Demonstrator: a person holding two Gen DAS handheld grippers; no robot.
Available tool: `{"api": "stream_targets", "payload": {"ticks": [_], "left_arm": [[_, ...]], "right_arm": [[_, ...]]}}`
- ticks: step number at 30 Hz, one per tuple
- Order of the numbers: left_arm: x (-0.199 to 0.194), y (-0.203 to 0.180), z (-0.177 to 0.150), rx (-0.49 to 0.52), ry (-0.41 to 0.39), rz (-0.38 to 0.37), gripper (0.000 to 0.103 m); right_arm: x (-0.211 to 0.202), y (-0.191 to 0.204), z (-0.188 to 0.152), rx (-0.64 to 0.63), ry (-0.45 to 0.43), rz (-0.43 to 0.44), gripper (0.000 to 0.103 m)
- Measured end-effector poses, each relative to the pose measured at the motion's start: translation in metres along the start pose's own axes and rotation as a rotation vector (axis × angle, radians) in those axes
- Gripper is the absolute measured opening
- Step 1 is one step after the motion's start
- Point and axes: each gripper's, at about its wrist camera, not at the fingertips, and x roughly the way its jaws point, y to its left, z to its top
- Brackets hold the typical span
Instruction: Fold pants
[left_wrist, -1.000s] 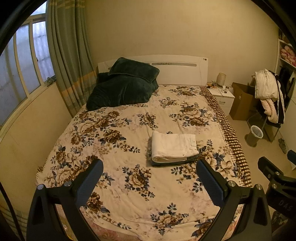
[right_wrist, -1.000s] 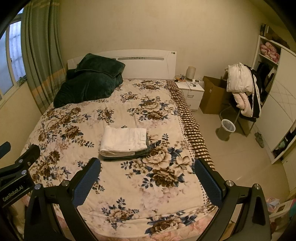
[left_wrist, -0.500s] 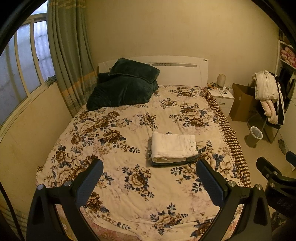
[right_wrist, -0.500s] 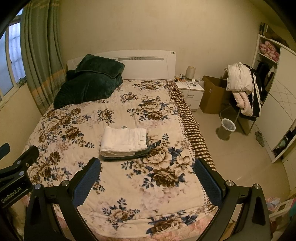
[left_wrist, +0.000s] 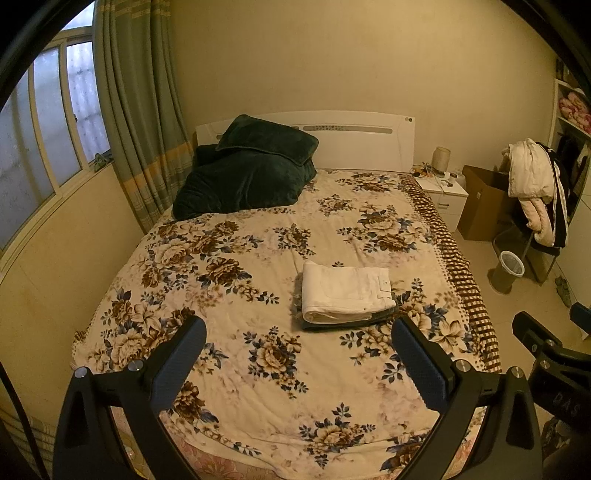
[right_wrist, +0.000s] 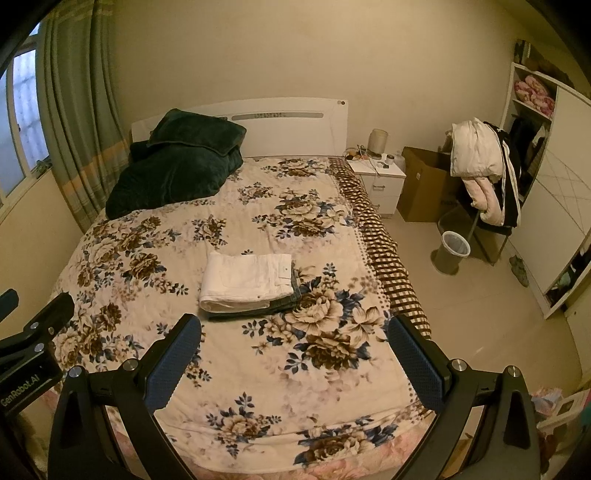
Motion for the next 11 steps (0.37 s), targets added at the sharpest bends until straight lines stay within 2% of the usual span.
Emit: {"api": "stream_targets", "payload": {"ticks": [11], "left_arm": [[-0.0051,-0.0025,-0.0019,-0.008,-0.012,0.0,0.103]], "right_arm": [[-0.0022,-0.0019,-0.0015,0.01,0.002,-0.003,0.103]]}}
